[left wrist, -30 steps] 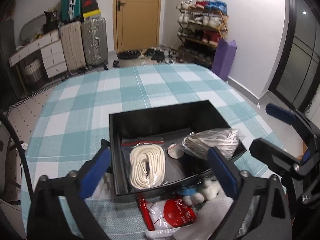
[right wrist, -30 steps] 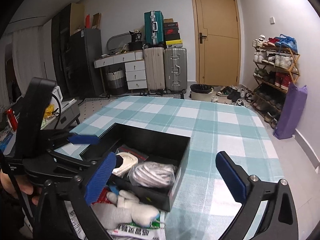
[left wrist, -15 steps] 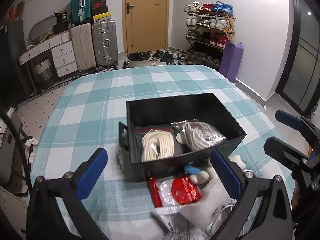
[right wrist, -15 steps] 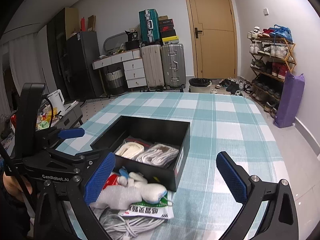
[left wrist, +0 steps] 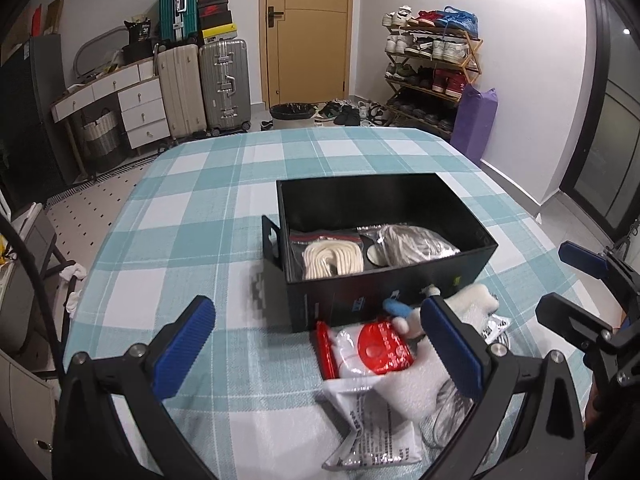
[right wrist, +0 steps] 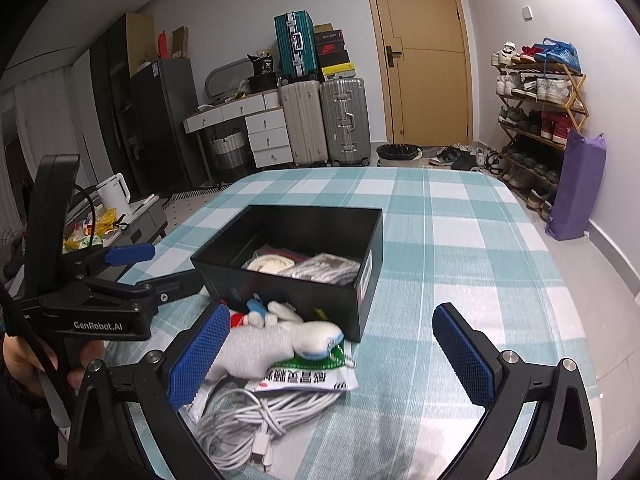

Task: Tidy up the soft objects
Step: 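Withdraw both grippers from the box and move toward the remaining items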

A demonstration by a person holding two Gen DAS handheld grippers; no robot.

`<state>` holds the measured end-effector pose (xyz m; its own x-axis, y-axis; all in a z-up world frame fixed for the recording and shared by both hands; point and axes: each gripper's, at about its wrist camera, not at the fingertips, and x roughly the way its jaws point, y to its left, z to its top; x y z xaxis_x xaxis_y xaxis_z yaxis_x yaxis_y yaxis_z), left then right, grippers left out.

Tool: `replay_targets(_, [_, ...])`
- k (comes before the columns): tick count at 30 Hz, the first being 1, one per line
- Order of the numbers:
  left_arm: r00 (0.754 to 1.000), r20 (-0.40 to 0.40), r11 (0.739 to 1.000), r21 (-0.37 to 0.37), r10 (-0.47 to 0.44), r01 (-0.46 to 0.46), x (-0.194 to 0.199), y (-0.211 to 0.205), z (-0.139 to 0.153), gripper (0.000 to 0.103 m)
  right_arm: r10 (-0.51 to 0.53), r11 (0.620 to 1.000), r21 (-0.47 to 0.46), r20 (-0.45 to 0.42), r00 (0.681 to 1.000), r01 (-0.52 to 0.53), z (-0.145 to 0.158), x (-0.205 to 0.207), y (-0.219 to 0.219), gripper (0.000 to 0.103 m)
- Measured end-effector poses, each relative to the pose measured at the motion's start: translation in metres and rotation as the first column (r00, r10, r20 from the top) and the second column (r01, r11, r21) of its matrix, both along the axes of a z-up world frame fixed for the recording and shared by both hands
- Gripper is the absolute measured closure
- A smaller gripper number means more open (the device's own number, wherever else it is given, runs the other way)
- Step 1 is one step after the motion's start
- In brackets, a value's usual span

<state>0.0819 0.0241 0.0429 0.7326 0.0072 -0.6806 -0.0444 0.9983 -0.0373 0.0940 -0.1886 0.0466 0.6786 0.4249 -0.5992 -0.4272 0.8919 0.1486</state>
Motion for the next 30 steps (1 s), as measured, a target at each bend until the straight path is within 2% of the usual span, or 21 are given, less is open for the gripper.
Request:
replay_targets(15, [0.999, -0.044, 1.0, -0.003, -0.003, 0.003, -0.026, 0.008, -0.025, 0.0, -0.03, 1.0, -0.009, -0.083, 0.996, 0.029, -0.022, -0.019, -0.007, 0.0])
replay_targets(30, [0.998, -0.069, 1.0, 0.016, -0.013, 0.014, -0.039, 0.004, -0.04, 0.0, -0.014, 1.0, -0.016, -0.22, 0.975, 0.011, -0.049, -0.021, 0.016, 0.0])
